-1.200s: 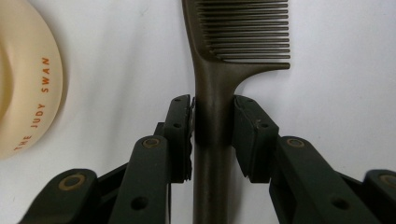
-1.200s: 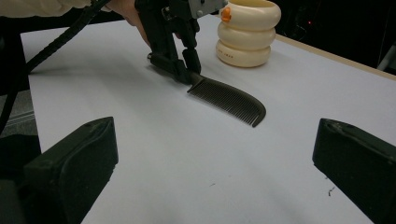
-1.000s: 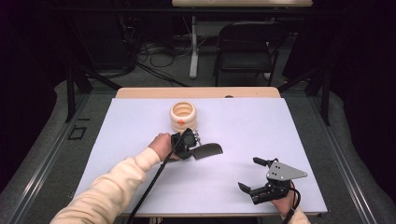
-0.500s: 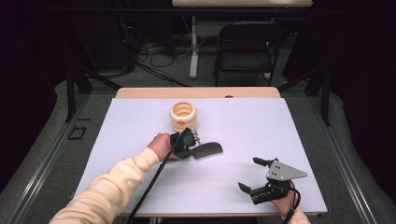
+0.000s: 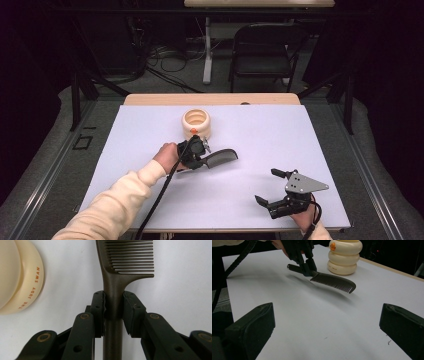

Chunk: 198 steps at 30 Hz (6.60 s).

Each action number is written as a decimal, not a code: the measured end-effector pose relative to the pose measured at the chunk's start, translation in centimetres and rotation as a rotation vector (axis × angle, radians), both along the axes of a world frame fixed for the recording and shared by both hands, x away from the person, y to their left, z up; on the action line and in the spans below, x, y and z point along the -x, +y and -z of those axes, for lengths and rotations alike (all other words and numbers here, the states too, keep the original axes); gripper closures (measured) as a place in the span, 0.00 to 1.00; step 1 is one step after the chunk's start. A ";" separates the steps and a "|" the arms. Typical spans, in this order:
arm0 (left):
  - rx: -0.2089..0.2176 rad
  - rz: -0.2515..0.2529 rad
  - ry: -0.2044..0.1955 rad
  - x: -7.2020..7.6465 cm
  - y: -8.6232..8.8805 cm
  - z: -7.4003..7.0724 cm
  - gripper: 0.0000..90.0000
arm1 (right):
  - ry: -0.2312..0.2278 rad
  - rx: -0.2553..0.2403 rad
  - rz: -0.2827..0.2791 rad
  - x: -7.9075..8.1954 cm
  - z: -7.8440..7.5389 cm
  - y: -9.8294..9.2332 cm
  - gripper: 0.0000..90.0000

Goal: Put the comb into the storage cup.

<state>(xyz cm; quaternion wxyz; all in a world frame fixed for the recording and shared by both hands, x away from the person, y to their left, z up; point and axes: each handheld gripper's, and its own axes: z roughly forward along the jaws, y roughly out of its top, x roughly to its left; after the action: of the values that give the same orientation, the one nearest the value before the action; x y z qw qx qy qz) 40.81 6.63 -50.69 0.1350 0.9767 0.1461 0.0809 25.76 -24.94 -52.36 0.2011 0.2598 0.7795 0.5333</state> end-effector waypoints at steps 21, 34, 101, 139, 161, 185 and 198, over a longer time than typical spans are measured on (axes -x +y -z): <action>0.100 -0.057 -0.014 0.9 2.0 -0.5 0.80 | 0.001 0.004 0.001 0.0 0.0 0.0 0.00; 0.146 -0.084 -0.027 1.6 2.9 -0.8 0.80 | 0.002 0.002 0.002 0.0 0.0 0.0 0.00; 0.397 -0.199 -0.118 3.0 6.9 -0.9 0.80 | 0.010 0.010 0.000 -0.1 0.1 0.0 0.00; 0.484 -0.253 -0.192 3.1 8.5 -1.9 0.80 | 0.014 0.012 0.012 -0.2 0.2 0.0 0.00; 0.534 -0.293 -0.224 2.8 9.6 -2.4 0.80 | 0.022 0.010 0.014 -0.2 0.2 0.1 0.00; 0.586 -0.335 -0.253 2.4 10.4 -2.5 0.80 | 0.028 0.013 0.013 -0.3 0.3 0.1 0.00; 0.612 -0.358 -0.267 2.2 10.7 -2.6 0.80 | 0.029 0.012 0.013 -0.3 0.3 0.1 0.00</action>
<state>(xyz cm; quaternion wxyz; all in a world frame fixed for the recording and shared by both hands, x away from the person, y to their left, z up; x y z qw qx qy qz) 38.63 17.34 -48.13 0.4223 0.8310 0.3129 0.1822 26.06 -24.82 -52.63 0.1950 0.2712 0.7839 0.5234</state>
